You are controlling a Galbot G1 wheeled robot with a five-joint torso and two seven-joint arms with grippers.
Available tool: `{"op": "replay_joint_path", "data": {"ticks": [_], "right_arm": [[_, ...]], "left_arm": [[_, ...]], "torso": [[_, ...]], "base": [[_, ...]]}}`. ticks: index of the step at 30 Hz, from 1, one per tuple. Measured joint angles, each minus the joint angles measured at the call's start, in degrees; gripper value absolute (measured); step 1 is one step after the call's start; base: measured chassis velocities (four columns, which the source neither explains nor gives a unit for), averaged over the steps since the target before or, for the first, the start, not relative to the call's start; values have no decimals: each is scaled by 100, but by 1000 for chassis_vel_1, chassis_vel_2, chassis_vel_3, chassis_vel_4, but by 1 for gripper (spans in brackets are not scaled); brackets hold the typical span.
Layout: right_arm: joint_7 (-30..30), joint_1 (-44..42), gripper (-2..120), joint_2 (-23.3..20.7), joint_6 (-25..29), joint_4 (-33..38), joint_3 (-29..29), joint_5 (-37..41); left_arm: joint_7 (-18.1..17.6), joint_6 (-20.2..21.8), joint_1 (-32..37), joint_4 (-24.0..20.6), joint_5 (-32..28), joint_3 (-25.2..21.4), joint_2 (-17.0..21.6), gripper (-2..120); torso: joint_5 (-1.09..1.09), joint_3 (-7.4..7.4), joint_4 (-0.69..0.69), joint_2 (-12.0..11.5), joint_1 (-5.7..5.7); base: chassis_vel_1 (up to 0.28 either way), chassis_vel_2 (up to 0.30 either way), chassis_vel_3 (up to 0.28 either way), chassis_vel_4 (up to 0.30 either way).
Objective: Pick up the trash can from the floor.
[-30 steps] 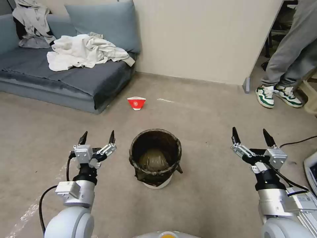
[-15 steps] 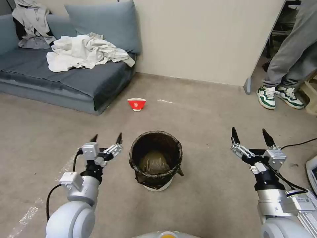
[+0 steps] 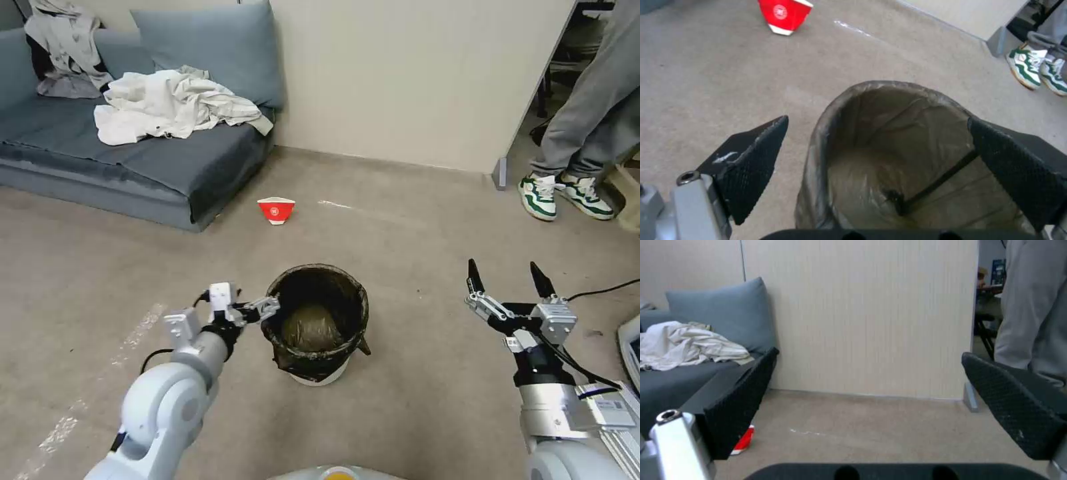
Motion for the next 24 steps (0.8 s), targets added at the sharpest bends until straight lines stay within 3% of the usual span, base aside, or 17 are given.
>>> {"op": "replay_joint_path", "data": {"ticks": [13,24], "right_arm": [[16,12,100,7,-16,-19,18,-9],[32,14,100,3,-18,-36,37,-6]], "left_arm": [[-178,550,-554,458,1,357,93,100],[-193,552,-796,870,394,612,98,100]], "torso": [[0,0,0,0,0],[0,0,0,0,0]], "base": [[0,0,0,0],[0,0,0,0]]}}
